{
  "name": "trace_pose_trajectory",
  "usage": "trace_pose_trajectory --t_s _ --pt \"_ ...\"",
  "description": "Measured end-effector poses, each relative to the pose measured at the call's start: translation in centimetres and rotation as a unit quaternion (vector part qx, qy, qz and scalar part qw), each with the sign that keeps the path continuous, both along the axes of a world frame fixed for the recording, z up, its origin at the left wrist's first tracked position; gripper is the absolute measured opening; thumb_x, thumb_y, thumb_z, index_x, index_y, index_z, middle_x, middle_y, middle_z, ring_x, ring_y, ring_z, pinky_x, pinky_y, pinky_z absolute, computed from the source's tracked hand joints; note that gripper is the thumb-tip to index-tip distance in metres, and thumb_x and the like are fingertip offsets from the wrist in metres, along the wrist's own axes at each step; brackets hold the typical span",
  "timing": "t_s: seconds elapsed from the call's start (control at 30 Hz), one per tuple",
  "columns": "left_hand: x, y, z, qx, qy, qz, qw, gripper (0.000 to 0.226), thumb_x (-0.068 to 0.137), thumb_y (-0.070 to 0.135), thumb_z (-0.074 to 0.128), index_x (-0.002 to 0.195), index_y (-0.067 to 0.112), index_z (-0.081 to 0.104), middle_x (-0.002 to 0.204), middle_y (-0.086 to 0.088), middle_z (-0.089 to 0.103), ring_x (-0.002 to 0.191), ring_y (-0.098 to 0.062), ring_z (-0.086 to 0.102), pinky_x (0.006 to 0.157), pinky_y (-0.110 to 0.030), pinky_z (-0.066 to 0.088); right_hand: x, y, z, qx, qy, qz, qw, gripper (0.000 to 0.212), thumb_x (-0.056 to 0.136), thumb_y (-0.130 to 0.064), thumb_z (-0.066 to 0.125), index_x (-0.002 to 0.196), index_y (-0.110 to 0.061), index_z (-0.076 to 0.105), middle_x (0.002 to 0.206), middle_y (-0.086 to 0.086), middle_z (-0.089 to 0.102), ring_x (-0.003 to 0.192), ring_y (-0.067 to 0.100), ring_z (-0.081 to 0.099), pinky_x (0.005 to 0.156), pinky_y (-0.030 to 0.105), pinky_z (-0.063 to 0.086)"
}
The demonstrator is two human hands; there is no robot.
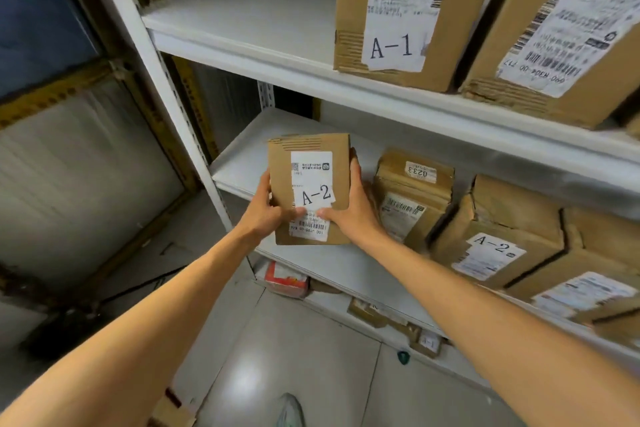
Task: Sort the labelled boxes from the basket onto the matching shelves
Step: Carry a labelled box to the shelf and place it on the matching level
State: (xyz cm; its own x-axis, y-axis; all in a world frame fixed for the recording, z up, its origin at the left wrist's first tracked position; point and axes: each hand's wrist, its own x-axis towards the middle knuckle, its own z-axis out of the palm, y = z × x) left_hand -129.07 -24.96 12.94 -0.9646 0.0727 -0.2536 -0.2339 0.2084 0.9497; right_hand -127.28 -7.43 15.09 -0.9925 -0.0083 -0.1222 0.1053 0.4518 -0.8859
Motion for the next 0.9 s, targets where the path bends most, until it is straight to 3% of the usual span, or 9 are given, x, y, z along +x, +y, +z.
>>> trace_pose_trajectory --t_s 0.13,0.23,0.33,0.37,0.43,0.53,0.67,0.77,0.9 --pt "-3.0 -0.3 -1.0 -0.023 0.008 -0.009 1.000 0.089 0.074 0.004 0.077 0.143 0.028 0.026 0.137 -0.007 0.041 0.118 -0.021 0.046 0.092 -0.040 0.048 -0.8 -1.2 -1.6 0.074 0.010 -0.061 0.995 0.101 0.090 -0.007 0.062 0.151 -0.037 -0.012 0.154 0.012 0.017 0.143 0.029 0.022 0.114 0.044 0.026" --pt "-4.6 -0.2 -1.7 -0.025 0.004 -0.017 1.000 0.087 0.078 -0.002 0.073 0.144 0.028 0.025 0.140 -0.005 0.040 0.120 -0.022 0.047 0.089 -0.042 0.050 -1.6 -1.6 -2.6 0.109 0.001 -0.084 0.990 0.098 0.090 -0.005 0.059 0.153 -0.030 -0.012 0.151 0.010 0.021 0.143 0.026 0.022 0.114 0.038 0.026" --pt "-5.7 0.0 -2.3 -0.006 0.000 -0.043 0.999 0.088 0.079 -0.011 0.065 0.147 0.029 0.027 0.131 0.003 0.048 0.118 -0.016 0.045 0.078 -0.026 0.051 -2.0 -1.9 -3.3 0.114 -0.025 -0.104 0.988 0.100 0.089 -0.004 0.060 0.153 -0.023 -0.013 0.156 0.010 0.018 0.145 0.028 0.019 0.115 0.040 0.027" --pt "-6.0 0.1 -2.4 -0.008 0.000 -0.060 0.998 0.089 0.078 -0.012 0.063 0.147 0.031 0.027 0.129 0.003 0.048 0.119 -0.016 0.044 0.079 -0.026 0.052 -2.1 -1.9 -3.5 0.111 -0.034 -0.114 0.987 0.101 0.087 -0.004 0.061 0.153 -0.023 -0.013 0.157 0.011 0.017 0.146 0.029 0.018 0.116 0.044 0.028" --pt "-6.6 0.4 -2.6 -0.019 0.000 -0.085 0.996 0.092 0.077 -0.011 0.064 0.148 0.034 0.026 0.134 -0.001 0.042 0.121 -0.019 0.042 0.084 -0.033 0.051 -2.4 -1.9 -4.0 0.103 -0.037 -0.140 0.984 0.100 0.084 -0.004 0.064 0.153 -0.020 -0.006 0.156 0.012 0.024 0.142 0.030 0.026 0.112 0.049 0.034" --pt "-7.2 0.8 -3.0 -0.049 -0.004 -0.086 0.995 0.091 0.076 -0.005 0.069 0.146 0.034 0.026 0.135 -0.007 0.032 0.118 -0.022 0.040 0.077 -0.032 0.051 -2.8 -1.9 -4.3 0.101 -0.033 -0.160 0.981 0.095 0.081 -0.005 0.066 0.149 -0.017 0.001 0.147 0.013 0.036 0.134 0.031 0.038 0.105 0.050 0.042" --pt "-7.4 1.2 -3.3 -0.029 -0.008 -0.102 0.994 0.093 0.071 -0.009 0.069 0.145 0.031 0.029 0.139 -0.007 0.041 0.129 -0.027 0.042 0.091 -0.040 0.052 -3.0 -1.9 -4.3 0.106 -0.039 -0.163 0.980 0.097 0.082 -0.006 0.067 0.149 -0.011 -0.002 0.145 0.014 0.036 0.133 0.029 0.038 0.107 0.046 0.041" --pt "-7.2 1.6 -3.1 -0.033 -0.019 -0.117 0.992 0.101 0.070 -0.010 0.071 0.148 0.030 0.022 0.144 -0.004 0.044 0.134 -0.025 0.040 0.105 -0.050 0.043 -2.9 -1.6 -4.2 0.114 -0.058 -0.147 0.981 0.101 0.085 -0.009 0.066 0.151 -0.009 -0.010 0.152 0.013 0.029 0.138 0.029 0.033 0.110 0.043 0.037" --pt "-6.7 1.8 -3.0 -0.038 -0.021 -0.119 0.992 0.107 0.069 -0.009 0.073 0.150 0.030 0.015 0.146 -0.005 0.041 0.135 -0.025 0.039 0.106 -0.053 0.041 -2.4 -1.5 -4.0 0.138 -0.066 -0.138 0.979 0.102 0.088 -0.011 0.065 0.150 -0.007 -0.015 0.154 0.015 0.022 0.140 0.029 0.030 0.110 0.038 0.034"
